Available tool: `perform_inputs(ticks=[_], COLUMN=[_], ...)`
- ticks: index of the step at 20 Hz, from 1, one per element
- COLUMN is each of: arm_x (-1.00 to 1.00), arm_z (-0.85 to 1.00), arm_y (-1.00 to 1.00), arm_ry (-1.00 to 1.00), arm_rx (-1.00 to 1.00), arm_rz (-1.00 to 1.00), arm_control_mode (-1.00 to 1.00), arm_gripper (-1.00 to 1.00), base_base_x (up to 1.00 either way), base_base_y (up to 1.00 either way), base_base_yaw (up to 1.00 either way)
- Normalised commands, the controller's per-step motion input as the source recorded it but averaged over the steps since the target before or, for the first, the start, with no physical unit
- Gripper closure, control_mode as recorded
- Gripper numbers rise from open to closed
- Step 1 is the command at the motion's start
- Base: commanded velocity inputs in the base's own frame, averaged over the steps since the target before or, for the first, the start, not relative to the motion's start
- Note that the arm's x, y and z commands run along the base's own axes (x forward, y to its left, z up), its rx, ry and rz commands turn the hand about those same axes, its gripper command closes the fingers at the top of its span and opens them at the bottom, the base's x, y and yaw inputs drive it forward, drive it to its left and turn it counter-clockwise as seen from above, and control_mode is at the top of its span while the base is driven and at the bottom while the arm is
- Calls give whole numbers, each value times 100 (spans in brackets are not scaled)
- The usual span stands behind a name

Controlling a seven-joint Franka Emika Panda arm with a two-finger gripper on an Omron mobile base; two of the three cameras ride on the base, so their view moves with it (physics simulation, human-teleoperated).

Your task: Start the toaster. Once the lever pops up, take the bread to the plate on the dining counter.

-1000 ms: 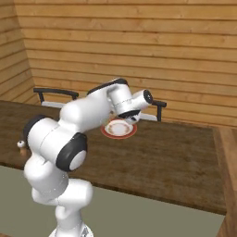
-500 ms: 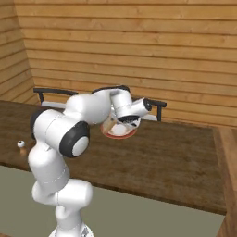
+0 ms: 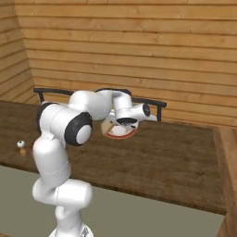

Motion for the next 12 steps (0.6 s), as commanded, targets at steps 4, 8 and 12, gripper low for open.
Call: perform_inputs(ticks=[4,8,12], arm_x=[29,39,60], arm_z=[-3,-17,-26], arm_y=[-2,-5,-4], arm_ry=[-13,-9,-2], arm_rx=[0,0,-1], arm_rz=[8,4,1], arm_control_mode=[-100,-100,-100], arm_gripper=[100,100,100], base_base_x=[0,0,0], base_base_y=[0,0,0], base_base_yaw=[0,0,0])
